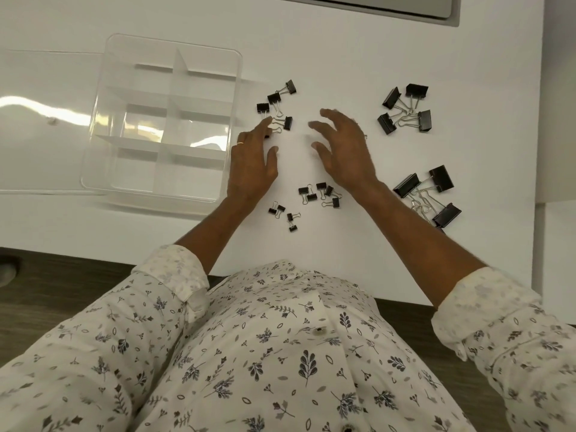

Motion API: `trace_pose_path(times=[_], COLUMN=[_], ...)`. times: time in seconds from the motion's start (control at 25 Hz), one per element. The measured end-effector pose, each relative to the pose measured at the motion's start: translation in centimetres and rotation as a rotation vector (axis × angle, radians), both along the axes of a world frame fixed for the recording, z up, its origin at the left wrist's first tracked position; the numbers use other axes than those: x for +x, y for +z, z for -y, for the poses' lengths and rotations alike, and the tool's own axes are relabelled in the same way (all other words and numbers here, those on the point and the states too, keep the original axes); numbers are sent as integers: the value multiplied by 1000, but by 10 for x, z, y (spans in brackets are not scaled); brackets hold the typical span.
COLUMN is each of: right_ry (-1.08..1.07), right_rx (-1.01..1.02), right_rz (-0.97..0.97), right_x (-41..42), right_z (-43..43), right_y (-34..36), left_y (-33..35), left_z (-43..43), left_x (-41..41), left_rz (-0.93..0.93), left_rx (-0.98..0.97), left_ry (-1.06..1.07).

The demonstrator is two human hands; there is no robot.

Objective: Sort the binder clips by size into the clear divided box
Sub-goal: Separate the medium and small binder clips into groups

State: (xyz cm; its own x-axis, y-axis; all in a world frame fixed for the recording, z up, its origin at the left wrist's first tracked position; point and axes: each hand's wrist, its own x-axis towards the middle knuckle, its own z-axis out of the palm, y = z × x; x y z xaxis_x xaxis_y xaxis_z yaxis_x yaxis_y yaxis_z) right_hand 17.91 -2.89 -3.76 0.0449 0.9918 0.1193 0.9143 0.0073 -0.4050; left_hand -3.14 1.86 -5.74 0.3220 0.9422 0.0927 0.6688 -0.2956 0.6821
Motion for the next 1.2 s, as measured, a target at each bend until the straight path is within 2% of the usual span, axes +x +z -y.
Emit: trace_pose_path(times=[0.12, 0.32, 0.52, 0.72, 0.84, 1.0, 1.2], right_ry=[125, 201, 207, 338, 293, 268, 24], right_rx=[-59, -181, -252, -447, -509, -350, -86], right_rz=[75, 172, 15, 19, 10, -40, -199], right_x=[-21, -20, 5, -2, 22, 25, 40], right_z=[-29, -58, -76, -112, -123, -104, -44], right_y=[-3, -3, 14, 18, 16, 14, 15], left_y=[-3, -5, 2, 3, 3, 0, 3], left_z=[-9, -16, -27, -46, -61, -58, -42], left_x=[4, 14, 31, 32, 52, 49, 46], left_rz=[1, 45, 67, 106, 132, 132, 136], left_rx=[3, -74, -79, -160, -211, -128, -56], left_ry=[33, 26, 53, 106, 36, -2, -10])
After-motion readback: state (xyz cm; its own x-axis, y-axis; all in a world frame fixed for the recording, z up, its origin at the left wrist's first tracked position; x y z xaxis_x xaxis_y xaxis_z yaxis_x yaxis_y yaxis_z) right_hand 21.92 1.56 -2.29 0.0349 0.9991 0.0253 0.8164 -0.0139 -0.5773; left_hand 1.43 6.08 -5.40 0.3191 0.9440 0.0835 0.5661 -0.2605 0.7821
